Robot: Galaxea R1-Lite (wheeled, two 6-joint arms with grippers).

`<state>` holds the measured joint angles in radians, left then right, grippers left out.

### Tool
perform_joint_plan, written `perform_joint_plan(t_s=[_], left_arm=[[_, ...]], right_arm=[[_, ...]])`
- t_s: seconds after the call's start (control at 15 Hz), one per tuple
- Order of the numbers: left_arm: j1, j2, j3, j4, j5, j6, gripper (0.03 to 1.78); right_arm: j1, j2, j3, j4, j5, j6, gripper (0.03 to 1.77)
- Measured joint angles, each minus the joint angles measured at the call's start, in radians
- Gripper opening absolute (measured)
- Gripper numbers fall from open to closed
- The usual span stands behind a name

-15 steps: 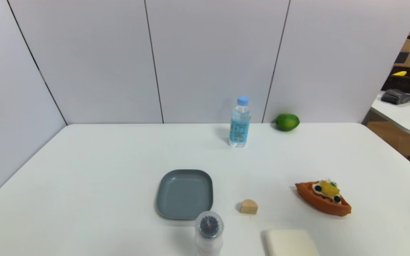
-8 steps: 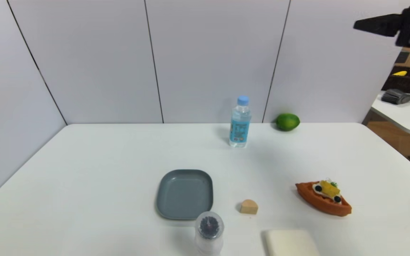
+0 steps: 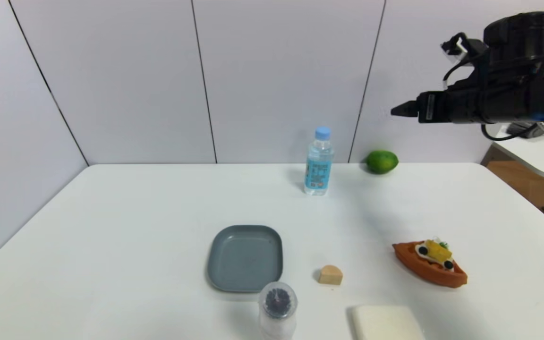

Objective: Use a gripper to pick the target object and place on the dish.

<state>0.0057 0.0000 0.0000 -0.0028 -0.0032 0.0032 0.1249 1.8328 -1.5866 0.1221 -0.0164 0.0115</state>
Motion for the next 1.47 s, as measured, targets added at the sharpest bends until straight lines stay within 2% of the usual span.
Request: perform_joint_plan(t_s=[0.13, 0.53, 0.8, 1.0, 1.27, 1.47], left_arm=[[0.0, 0.0, 0.0, 0.0, 0.0, 0.0, 1.69], [0.0, 0.0, 0.0, 0.0, 0.0, 0.0, 1.69], [0.0, 0.0, 0.0, 0.0, 0.0, 0.0, 1.69], [0.0, 0.0, 0.0, 0.0, 0.0, 0.0, 1.69], [0.0, 0.0, 0.0, 0.0, 0.0, 0.0, 1.69], [0.0, 0.0, 0.0, 0.0, 0.0, 0.0, 1.69]], right_arm=[[-0.013, 0.063, -0.026, 0.022, 0.001, 0.021, 1.71], [-0.016, 0.218, -0.226, 0.285, 0.004, 0.194, 1.71], [-0.013, 0.283, -0.264, 0.294, 0.004, 0.255, 1.71], [-0.015, 0.328, -0.324, 0.301, -0.003, 0.361, 1.71], [-0.019, 0.393, -0.36, 0.309, -0.066, 0.435, 1.71], [-0.023, 0.441, -0.365, 0.301, -0.094, 0.44, 1.71]])
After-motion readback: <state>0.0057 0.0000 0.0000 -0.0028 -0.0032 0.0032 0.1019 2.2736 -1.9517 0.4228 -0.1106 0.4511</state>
